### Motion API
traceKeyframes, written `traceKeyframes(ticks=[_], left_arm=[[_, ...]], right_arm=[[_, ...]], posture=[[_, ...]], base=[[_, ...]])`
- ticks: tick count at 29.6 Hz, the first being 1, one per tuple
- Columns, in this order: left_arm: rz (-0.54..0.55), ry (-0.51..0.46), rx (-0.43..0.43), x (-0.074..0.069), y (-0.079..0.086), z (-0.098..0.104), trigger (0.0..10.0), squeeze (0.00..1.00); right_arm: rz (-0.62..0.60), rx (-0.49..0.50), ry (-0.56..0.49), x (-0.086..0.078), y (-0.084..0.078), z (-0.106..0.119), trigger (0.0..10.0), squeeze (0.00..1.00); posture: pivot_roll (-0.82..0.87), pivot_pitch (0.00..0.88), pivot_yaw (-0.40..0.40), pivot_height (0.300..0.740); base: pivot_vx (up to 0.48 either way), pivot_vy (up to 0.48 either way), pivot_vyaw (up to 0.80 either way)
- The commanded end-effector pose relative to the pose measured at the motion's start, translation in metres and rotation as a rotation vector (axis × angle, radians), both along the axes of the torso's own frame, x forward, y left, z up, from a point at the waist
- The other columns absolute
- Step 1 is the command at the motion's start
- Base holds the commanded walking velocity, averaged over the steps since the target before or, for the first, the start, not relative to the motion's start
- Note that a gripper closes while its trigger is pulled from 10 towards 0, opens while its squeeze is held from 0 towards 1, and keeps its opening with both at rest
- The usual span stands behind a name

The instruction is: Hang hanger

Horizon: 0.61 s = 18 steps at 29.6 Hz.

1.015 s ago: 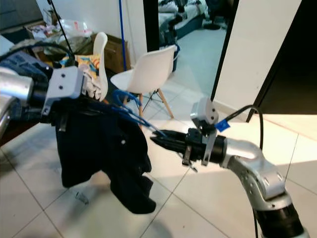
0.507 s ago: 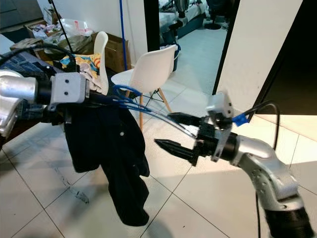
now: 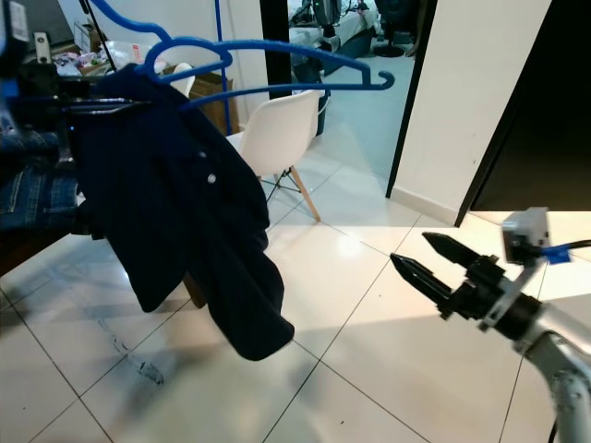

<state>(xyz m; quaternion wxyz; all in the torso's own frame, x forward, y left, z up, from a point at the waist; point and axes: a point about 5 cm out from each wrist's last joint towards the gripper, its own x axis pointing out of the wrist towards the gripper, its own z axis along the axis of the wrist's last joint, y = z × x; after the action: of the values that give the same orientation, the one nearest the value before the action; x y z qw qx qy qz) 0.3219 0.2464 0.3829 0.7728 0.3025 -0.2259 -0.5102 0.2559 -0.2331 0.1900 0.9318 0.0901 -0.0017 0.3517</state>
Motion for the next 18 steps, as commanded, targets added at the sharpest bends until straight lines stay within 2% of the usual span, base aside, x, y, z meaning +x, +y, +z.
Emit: traceKeyframes(ticks=[1,2,4,6,7,8,9,11,12,13,15,17,18], left_arm=[[-0.135,-0.002,-0.052,-0.007,-0.013,0.006,10.0,0.00],[-0.135,-0.002,-0.052,-0.007,-0.013,0.006,10.0,0.00],[-0.210,0.006,-0.077,-0.008,-0.022,0.008,10.0,0.00],[-0.210,0.006,-0.077,-0.008,-0.022,0.008,10.0,0.00],[-0.233,0.005,-0.084,-0.008,-0.025,0.009,10.0,0.00],[-0.233,0.005,-0.084,-0.008,-0.025,0.009,10.0,0.00],[-0.254,0.004,-0.092,-0.007,-0.028,0.010,10.0,0.00],[-0.254,0.004,-0.092,-0.007,-0.028,0.010,10.0,0.00],[-0.271,0.003,-0.097,-0.007,-0.030,0.011,10.0,0.00],[-0.271,0.003,-0.097,-0.007,-0.030,0.011,10.0,0.00],[-0.307,0.000,-0.102,-0.006,-0.037,0.011,10.0,0.00],[-0.330,0.000,-0.115,-0.008,-0.040,0.011,10.0,0.00],[-0.358,-0.002,-0.130,-0.010,-0.044,0.013,10.0,0.00]], right_arm=[[0.118,0.033,0.009,0.005,0.038,0.003,10.0,0.00],[0.118,0.033,0.009,0.005,0.038,0.003,10.0,0.00],[0.187,0.102,0.008,0.011,0.070,0.010,10.0,0.00],[0.187,0.102,0.008,0.011,0.070,0.010,10.0,0.00],[0.187,0.129,0.015,0.017,0.083,0.013,10.0,0.00],[0.187,0.129,0.015,0.017,0.083,0.013,10.0,0.00],[0.165,0.177,0.030,0.023,0.093,0.015,10.0,0.00],[0.165,0.177,0.030,0.023,0.093,0.015,10.0,0.00],[0.150,0.234,0.033,0.029,0.103,0.020,10.0,0.00],[0.150,0.234,0.033,0.029,0.103,0.020,10.0,0.00],[0.149,0.334,0.032,0.032,0.116,0.027,10.0,0.00],[0.155,0.335,0.029,0.031,0.120,0.029,10.0,0.00],[0.158,0.299,0.024,0.030,0.123,0.028,10.0,0.00]], posture=[[0.04,0.083,0.032,0.740],[0.04,0.083,0.032,0.740],[0.03,0.080,0.035,0.740],[0.03,0.080,0.035,0.740],[0.03,0.078,0.034,0.740],[0.03,0.078,0.034,0.740],[0.03,0.076,0.034,0.740],[0.03,0.076,0.034,0.740],[0.02,0.074,0.034,0.740],[0.02,0.074,0.034,0.740],[0.02,0.071,0.033,0.740],[0.02,0.071,0.031,0.740],[0.02,0.072,0.031,0.740]], base=[[0.000,0.000,0.00],[0.000,0.000,0.00],[0.000,0.000,0.00],[0.000,0.000,0.00],[0.000,0.000,0.00],[0.000,0.000,0.00],[0.000,0.000,0.00],[0.000,0.000,0.00],[0.000,0.000,0.00],[0.000,0.000,0.00],[0.000,0.000,0.00],[0.000,0.000,0.00],[0.000,0.000,0.00]])
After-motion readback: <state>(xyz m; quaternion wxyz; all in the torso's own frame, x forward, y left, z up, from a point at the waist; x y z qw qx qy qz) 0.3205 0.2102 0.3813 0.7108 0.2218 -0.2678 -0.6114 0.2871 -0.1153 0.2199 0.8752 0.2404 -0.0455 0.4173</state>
